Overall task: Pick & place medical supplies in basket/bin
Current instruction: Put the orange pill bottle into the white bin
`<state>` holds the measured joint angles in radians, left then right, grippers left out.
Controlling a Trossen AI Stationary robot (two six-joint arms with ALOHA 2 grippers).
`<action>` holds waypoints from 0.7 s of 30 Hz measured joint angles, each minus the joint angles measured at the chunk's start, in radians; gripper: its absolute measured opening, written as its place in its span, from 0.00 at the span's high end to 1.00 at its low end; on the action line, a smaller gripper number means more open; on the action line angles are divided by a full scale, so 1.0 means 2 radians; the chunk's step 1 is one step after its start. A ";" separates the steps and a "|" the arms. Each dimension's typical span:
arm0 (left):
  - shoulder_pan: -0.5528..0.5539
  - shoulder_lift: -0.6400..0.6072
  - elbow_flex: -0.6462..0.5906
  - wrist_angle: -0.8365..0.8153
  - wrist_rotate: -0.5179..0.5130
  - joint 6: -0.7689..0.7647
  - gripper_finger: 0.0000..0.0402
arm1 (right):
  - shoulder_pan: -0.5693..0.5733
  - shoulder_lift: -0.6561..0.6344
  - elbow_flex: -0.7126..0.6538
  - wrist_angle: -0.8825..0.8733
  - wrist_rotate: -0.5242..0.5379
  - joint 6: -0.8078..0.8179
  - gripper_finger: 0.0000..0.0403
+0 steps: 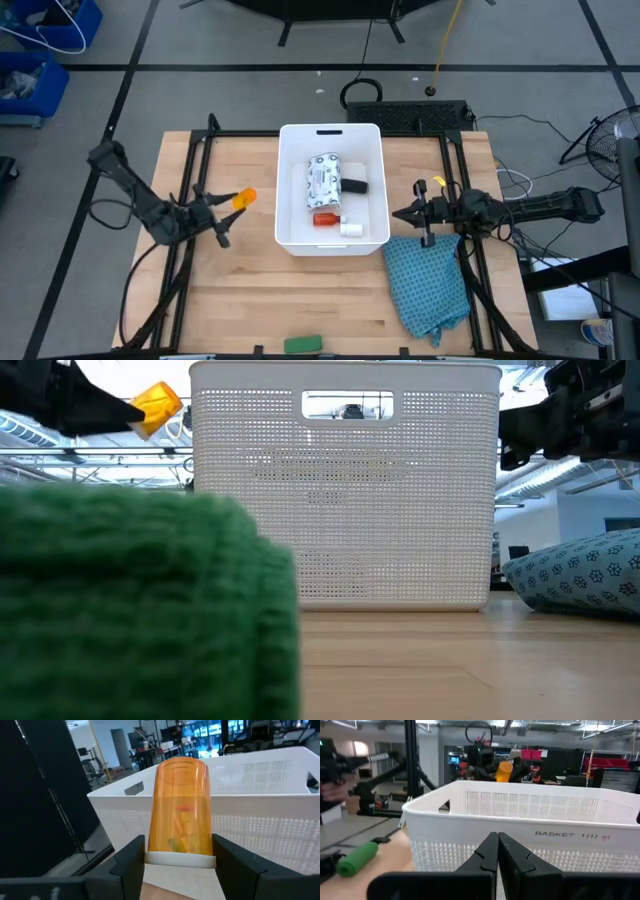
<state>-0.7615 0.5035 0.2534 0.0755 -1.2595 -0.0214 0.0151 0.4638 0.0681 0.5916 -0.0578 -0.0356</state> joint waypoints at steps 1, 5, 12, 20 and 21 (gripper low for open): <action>0.002 -0.004 -0.010 0.018 0.001 0.004 0.50 | 0.000 0.001 0.000 0.002 0.000 0.004 1.00; 0.010 -0.011 -0.034 0.077 0.010 0.031 0.47 | 0.000 0.001 0.000 0.001 0.000 0.025 1.00; 0.051 -0.010 0.018 0.134 0.097 0.089 0.49 | 0.000 0.001 -0.005 0.002 0.000 0.037 1.00; 0.147 0.087 0.240 -0.026 0.229 0.099 0.49 | 0.000 0.001 -0.006 0.027 -0.016 0.039 1.00; 0.167 0.113 0.274 -0.050 0.247 0.097 0.49 | 0.000 0.001 -0.006 0.029 -0.017 0.039 1.00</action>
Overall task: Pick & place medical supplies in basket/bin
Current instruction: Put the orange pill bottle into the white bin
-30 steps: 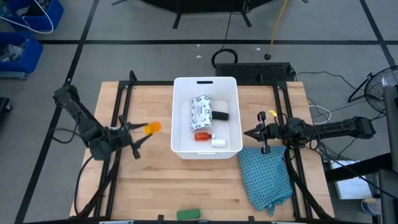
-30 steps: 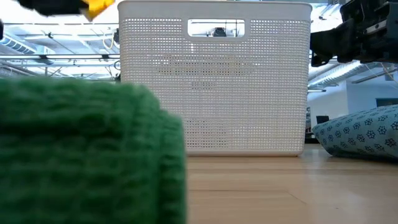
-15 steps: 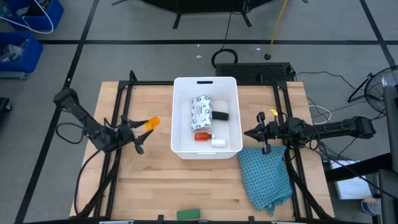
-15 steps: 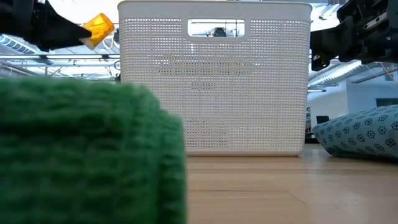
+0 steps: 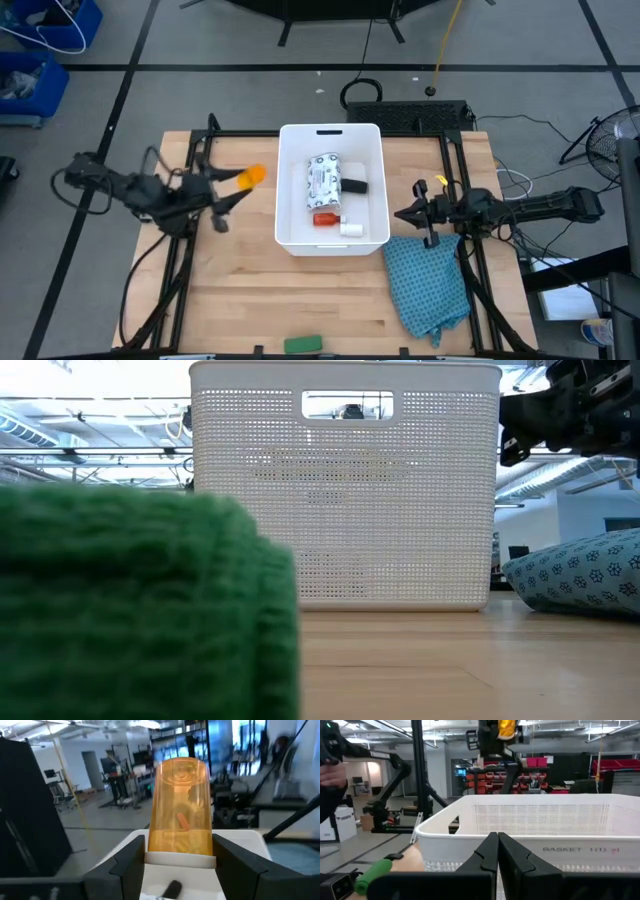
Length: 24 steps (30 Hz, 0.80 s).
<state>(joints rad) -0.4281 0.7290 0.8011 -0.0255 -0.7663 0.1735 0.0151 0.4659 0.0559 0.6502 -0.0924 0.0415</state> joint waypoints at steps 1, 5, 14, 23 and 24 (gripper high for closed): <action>0.021 0.027 0.032 -0.026 0.018 0.000 0.49 | 0.000 0.000 0.000 0.002 -0.004 -0.001 1.00; 0.111 0.143 0.152 -0.118 0.113 -0.015 0.49 | 0.000 0.001 0.000 0.009 -0.007 -0.012 1.00; 0.259 0.407 0.302 -0.181 0.329 -0.041 0.49 | 0.000 0.001 -0.001 0.017 -0.007 -0.053 1.00; 0.305 0.540 0.323 -0.156 0.446 -0.114 0.49 | 0.000 0.001 -0.001 0.013 -0.008 -0.063 1.00; 0.306 0.547 0.323 -0.154 0.455 -0.119 0.49 | 0.000 0.001 -0.001 0.013 -0.008 -0.067 1.00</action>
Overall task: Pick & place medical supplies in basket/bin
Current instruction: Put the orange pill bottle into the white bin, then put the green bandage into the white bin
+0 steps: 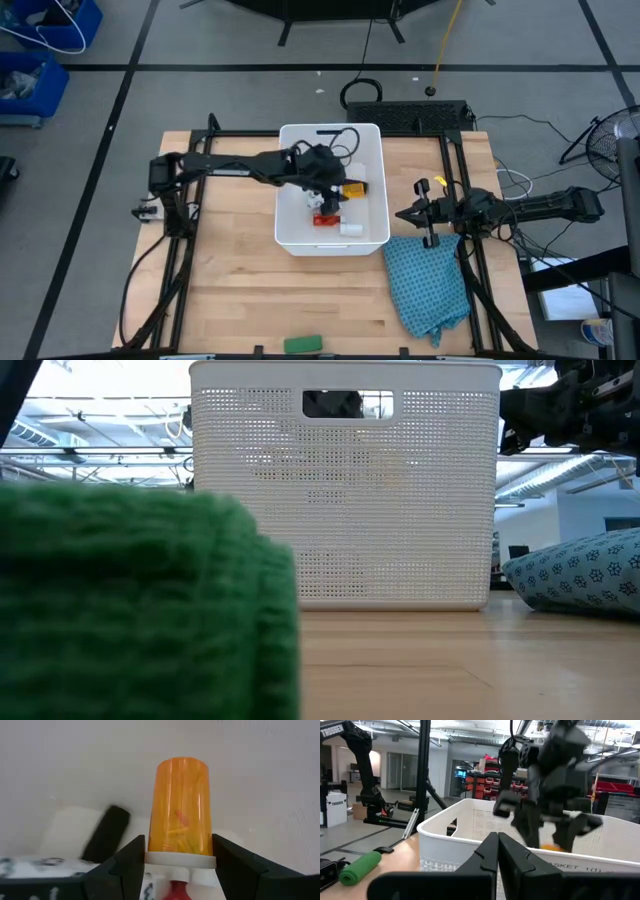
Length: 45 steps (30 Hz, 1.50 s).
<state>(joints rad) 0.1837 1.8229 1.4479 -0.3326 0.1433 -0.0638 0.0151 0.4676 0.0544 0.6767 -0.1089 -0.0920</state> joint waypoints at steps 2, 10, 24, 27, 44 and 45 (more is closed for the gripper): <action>0.000 0.015 0.000 0.001 0.010 -0.002 0.49 | 0.000 0.000 0.000 0.000 0.000 -0.003 1.00; 0.000 0.074 0.000 0.011 0.065 -0.012 0.49 | 0.000 0.000 0.000 -0.002 0.000 -0.001 1.00; -0.003 0.110 0.000 0.000 0.085 0.006 0.48 | 0.000 0.000 0.000 -0.002 0.000 0.000 1.00; -0.005 0.110 0.000 -0.001 0.085 0.007 0.49 | 0.000 0.000 0.000 -0.002 0.000 0.000 1.00; -0.012 0.068 0.007 -0.015 0.073 0.050 0.11 | 0.000 0.000 0.000 -0.008 0.001 -0.001 1.00; -0.014 0.053 0.009 -0.019 0.064 0.052 0.10 | 0.000 0.000 0.000 -0.008 0.002 -0.001 1.00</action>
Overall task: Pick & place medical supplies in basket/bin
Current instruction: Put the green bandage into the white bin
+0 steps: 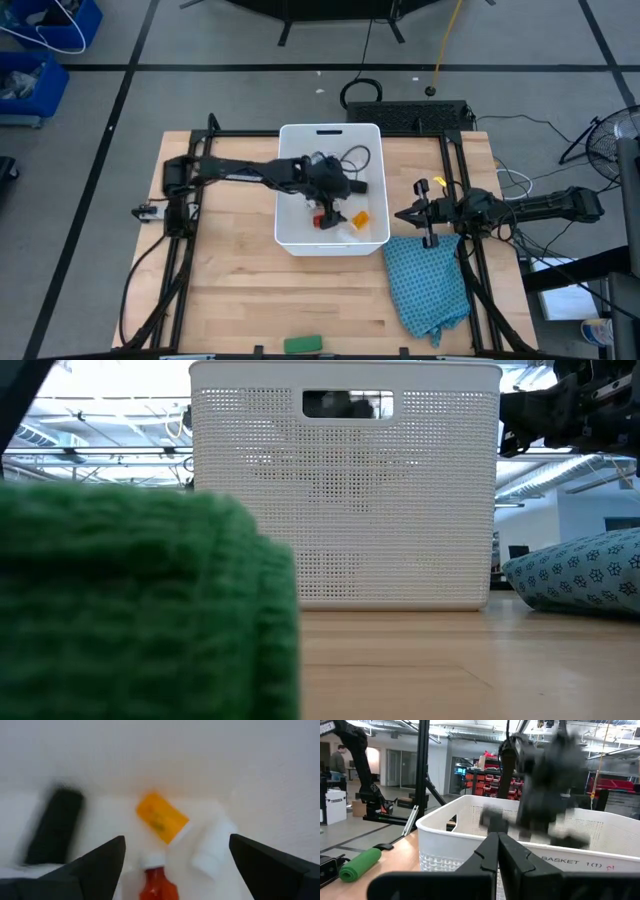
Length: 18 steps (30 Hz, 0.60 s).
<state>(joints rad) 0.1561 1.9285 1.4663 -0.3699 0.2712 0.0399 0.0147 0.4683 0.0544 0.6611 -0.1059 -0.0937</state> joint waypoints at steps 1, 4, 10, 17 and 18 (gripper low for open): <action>-0.002 -0.017 0.003 -0.003 -0.011 0.005 0.09 | 0.000 0.000 0.000 -0.001 0.000 0.000 1.00; -0.012 -0.076 0.007 -0.040 -0.049 0.022 0.11 | 0.000 0.000 0.000 -0.004 0.001 -0.002 1.00; -0.058 -0.211 0.010 -0.140 -0.158 0.025 0.29 | 0.000 0.000 0.000 -0.008 0.002 -0.001 1.00; -0.146 -0.314 -0.007 -0.317 -0.292 -0.078 0.84 | 0.000 0.000 0.000 -0.007 0.002 0.000 1.00; -0.159 -0.325 -0.015 -0.327 -0.296 -0.100 0.92 | 0.000 0.000 0.000 -0.005 0.002 -0.002 1.00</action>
<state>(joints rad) -0.1614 1.2795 1.4364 -1.0231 -0.3214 -0.1610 0.0143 0.4683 0.0544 0.6512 -0.1013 -0.0971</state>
